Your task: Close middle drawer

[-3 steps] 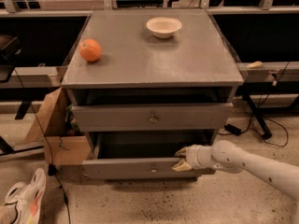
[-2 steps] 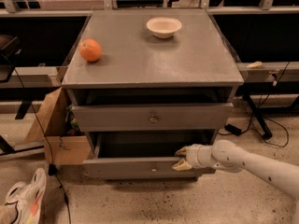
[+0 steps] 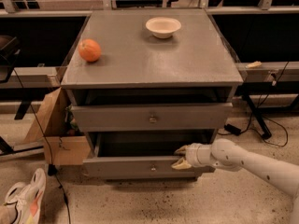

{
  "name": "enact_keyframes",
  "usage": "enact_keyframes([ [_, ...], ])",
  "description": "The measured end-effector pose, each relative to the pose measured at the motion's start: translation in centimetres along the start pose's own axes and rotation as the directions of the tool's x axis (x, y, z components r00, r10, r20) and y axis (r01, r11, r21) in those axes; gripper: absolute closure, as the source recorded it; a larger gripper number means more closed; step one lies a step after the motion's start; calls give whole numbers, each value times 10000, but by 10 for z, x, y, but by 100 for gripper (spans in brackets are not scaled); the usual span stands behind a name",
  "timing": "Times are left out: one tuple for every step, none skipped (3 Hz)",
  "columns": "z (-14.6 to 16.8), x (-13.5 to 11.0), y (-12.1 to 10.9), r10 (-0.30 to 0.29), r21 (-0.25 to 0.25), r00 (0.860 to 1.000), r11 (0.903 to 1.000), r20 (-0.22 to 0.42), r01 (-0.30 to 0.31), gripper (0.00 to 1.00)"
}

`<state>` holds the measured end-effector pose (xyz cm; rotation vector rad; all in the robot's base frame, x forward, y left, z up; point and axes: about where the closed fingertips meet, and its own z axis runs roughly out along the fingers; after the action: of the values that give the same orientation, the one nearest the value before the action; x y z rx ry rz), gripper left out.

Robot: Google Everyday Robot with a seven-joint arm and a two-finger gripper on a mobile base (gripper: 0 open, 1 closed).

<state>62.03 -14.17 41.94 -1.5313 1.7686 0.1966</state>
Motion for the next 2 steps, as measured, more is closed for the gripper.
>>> enact_keyframes([
  [1,0,-1,-1,-6,10000,10000,21,1,13],
  [7,0,-7,-6,-21,10000,10000,47,6,0],
])
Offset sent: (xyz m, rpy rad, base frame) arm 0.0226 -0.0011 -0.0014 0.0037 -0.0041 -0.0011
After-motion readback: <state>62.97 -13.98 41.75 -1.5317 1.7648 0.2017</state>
